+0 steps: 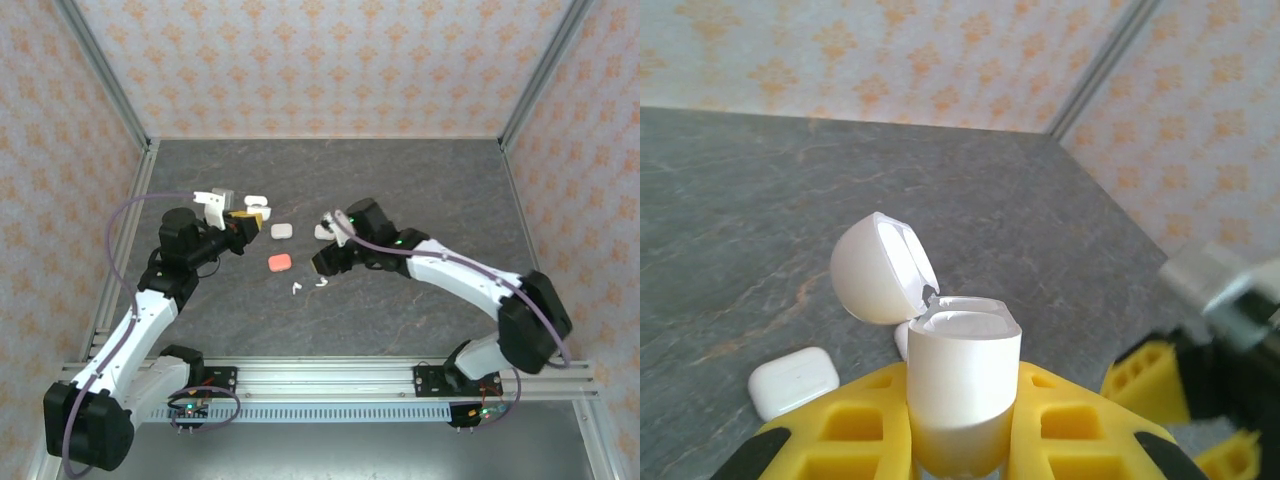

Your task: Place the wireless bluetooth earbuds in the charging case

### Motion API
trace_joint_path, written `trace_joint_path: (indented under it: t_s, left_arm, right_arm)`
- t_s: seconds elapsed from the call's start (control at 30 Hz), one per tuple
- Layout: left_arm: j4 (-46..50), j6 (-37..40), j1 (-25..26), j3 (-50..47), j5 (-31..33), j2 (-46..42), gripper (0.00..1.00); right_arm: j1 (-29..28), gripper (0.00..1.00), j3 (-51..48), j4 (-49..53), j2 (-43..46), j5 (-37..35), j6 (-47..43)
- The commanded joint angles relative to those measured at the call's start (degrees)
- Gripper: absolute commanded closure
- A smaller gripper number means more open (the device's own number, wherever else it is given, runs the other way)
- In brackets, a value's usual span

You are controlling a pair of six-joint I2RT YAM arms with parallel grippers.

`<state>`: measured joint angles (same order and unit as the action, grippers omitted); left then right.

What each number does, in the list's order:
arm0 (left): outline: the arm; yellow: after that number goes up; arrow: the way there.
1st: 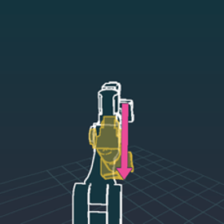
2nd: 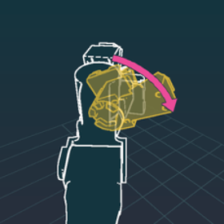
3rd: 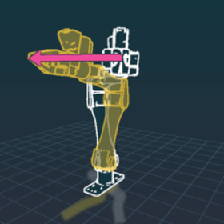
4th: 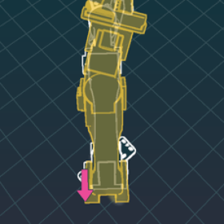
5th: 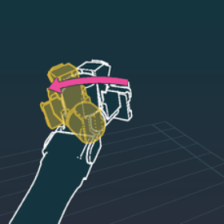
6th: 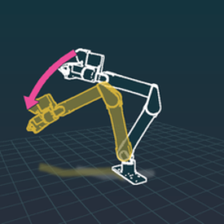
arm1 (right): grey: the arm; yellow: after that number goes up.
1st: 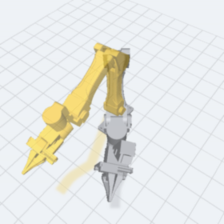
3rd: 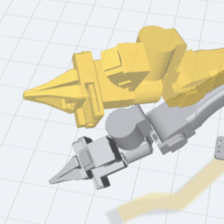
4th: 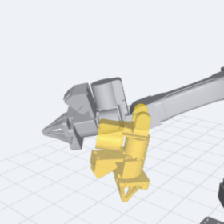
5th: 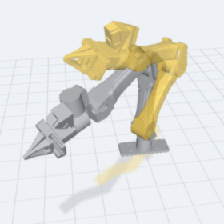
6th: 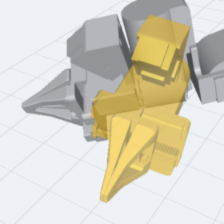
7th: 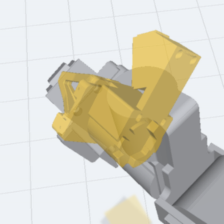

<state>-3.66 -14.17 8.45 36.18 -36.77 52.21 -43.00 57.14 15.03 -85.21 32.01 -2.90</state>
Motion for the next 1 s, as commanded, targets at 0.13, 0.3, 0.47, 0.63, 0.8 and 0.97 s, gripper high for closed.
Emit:
trace_joint_path:
  t_s: [0.13, 0.3, 0.47, 0.63, 0.8, 0.97]
  left_arm:
    - [3.8, -0.8, -0.6, -0.4, 4.9, -1.9, 1.00]
    - [5.5, 0.3, -0.6, -0.4, 5.9, -3.4, 1.00]
    - [5.3, 0.4, -0.6, -0.5, 5.7, -3.8, 1.00]
    - [5.2, 0.4, -0.6, -0.6, 5.7, -3.8, 1.00]
    - [5.0, 0.3, -0.6, -0.8, 5.6, -3.8, 1.00]
    - [5.0, 0.3, -0.6, -0.8, 5.6, -3.8, 1.00]
  right_arm:
    - [-4.5, 0.49, 8.4, 2.9, -13.6, -3.5, 1.6]
    - [-5.9, 0.51, 13.6, 5.9, -20.9, -3.7, 0.6]
    - [-6.6, 0.52, 17.1, 8.5, -25.2, -3.8, -0.3]
    - [-7.2, 0.53, 18.0, 9.7, -27.4, -3.1, -0.9]
    - [-7.3, 0.55, 18.4, 10.3, -28.9, -2.7, -1.1]
    - [-7.8, 0.58, 18.8, 10.6, -29.9, -2.2, -1.3]
